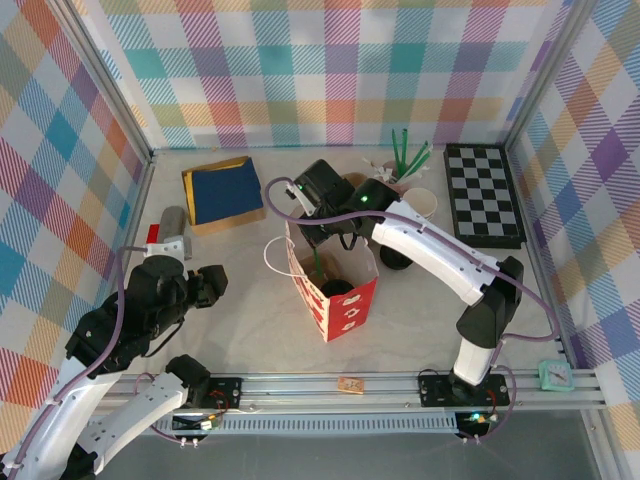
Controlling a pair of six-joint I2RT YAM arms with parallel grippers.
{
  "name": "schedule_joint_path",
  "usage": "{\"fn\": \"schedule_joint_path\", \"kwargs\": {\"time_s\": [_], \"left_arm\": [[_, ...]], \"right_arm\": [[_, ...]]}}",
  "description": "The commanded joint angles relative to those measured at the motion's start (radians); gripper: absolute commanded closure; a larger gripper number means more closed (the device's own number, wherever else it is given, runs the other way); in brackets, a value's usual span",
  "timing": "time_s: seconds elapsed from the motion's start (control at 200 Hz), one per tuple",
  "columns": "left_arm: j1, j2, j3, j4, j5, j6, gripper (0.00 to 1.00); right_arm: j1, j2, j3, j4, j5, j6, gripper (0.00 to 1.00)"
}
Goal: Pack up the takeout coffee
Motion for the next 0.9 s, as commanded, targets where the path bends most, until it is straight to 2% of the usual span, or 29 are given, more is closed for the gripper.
{"fn": "schedule_joint_path", "kwargs": {"time_s": [0.0,0.46,0.575,0.895], "left_arm": [[-0.005,-0.010,-0.004,0.020,0.001,-0.007,0.44],[-0.005,-0.019,-0.003,0.013,0.001,-0.007,0.44],[-0.005,-0.018,-0.002,0.014,-0.001,-0.006,0.44],[-0.005,-0.001,0.016,0.017,-0.004,0.002,0.44]], "right_arm": [[-0.007,-0.033,-0.008,0.027,-0.001,0.022,1.00],[-0.006,-0.033,-0.022,0.038,0.015,0.033,0.99],[-0.006,-0.033,-0.022,0.035,0.020,0.036,0.92],[-0.007,-0.041,0.015,0.005,0.016,0.029,0.80]]}}
